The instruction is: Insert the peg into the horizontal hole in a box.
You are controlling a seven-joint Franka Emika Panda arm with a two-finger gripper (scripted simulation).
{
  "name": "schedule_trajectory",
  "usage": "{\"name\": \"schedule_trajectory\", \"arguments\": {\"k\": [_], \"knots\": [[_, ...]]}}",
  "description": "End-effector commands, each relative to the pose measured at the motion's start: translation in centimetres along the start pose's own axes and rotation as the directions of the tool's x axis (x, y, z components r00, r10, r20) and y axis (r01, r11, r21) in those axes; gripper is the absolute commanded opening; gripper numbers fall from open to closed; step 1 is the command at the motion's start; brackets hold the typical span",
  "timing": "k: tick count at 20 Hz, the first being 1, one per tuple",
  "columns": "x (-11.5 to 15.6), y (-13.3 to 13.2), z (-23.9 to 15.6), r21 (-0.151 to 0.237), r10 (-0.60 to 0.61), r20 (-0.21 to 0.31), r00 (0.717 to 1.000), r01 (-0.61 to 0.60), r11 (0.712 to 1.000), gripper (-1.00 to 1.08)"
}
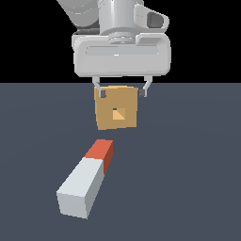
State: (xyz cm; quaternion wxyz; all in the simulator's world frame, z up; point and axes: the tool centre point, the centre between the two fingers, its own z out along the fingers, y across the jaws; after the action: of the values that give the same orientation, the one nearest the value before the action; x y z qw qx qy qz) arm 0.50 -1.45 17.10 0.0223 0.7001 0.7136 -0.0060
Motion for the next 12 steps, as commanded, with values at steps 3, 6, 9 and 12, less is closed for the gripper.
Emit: {"name": "schedule_trajectory", "arguments": {"k": [3, 6, 9, 12], "knots": [[-0.1, -0.1, 0.1, 0.0, 0.002, 0.0, 1.0, -0.002, 1.0, 1.0], [-0.8, -0.4, 0.6, 0.002, 0.013, -0.002, 1.0, -0.013, 1.0, 1.0], [-2.1, -1.1, 1.6, 0.004, 0.034, -0.006, 0.999, -0.034, 0.999, 1.0], [-3.9, -2.2, 3.1, 0.008, 0.064, -0.011, 0.998, -0.064, 0.998, 1.0]]}}
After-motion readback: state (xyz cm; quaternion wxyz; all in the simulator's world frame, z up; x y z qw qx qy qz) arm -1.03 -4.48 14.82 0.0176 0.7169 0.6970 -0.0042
